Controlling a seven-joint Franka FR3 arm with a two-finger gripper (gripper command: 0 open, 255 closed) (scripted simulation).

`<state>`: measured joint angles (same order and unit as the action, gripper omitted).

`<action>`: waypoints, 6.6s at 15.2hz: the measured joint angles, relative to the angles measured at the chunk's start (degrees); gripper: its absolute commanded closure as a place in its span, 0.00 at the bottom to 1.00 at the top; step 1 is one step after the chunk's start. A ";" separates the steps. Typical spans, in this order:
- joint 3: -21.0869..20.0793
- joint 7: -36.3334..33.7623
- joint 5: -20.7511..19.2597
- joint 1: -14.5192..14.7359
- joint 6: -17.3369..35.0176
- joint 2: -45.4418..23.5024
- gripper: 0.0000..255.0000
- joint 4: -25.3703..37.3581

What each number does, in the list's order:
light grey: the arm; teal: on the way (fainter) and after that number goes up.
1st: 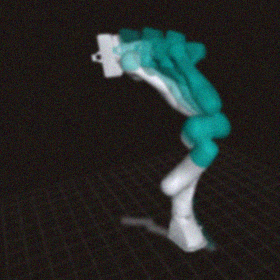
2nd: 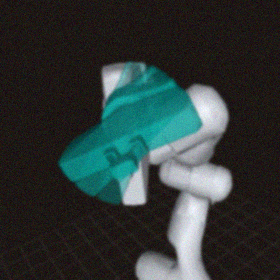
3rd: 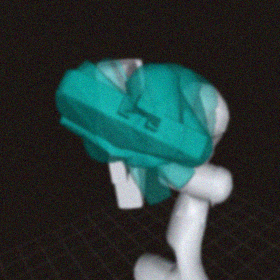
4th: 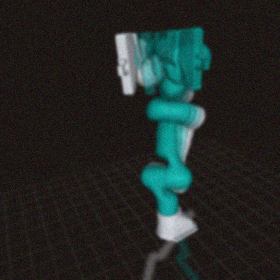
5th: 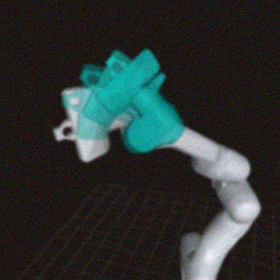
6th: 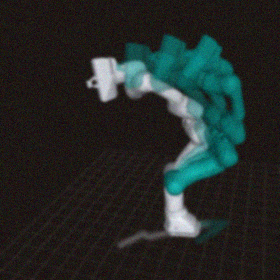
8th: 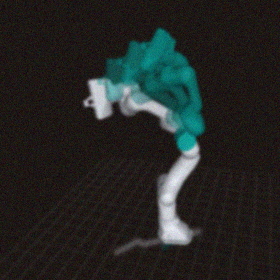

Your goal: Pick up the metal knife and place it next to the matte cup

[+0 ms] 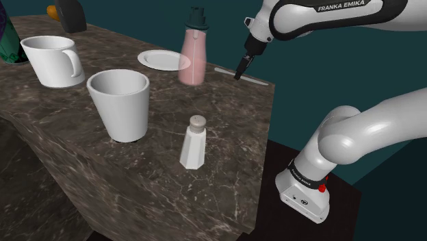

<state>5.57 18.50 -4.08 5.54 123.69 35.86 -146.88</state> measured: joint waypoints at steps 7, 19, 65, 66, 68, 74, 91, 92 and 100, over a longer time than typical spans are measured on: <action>-0.14 -0.02 0.15 0.12 0.14 0.24 1.00 0.32; -0.19 0.08 0.17 0.04 -4.05 0.82 1.00 3.28; -16.12 -16.69 6.69 4.76 -31.53 3.79 1.00 27.52; -17.26 -17.98 7.12 4.98 -31.92 3.56 1.00 28.17; -19.56 -20.55 8.05 5.50 -32.34 3.46 1.00 28.77; -27.51 -29.21 10.78 6.76 -33.30 1.80 1.00 31.87; -36.94 -38.55 13.87 8.21 -27.18 0.57 1.00 27.81; -36.94 -38.50 14.04 8.38 -26.54 0.96 1.00 26.78; -37.85 -38.56 15.13 9.17 -20.73 2.30 1.00 19.70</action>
<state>-32.28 -20.06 11.06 14.71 102.96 38.16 -127.18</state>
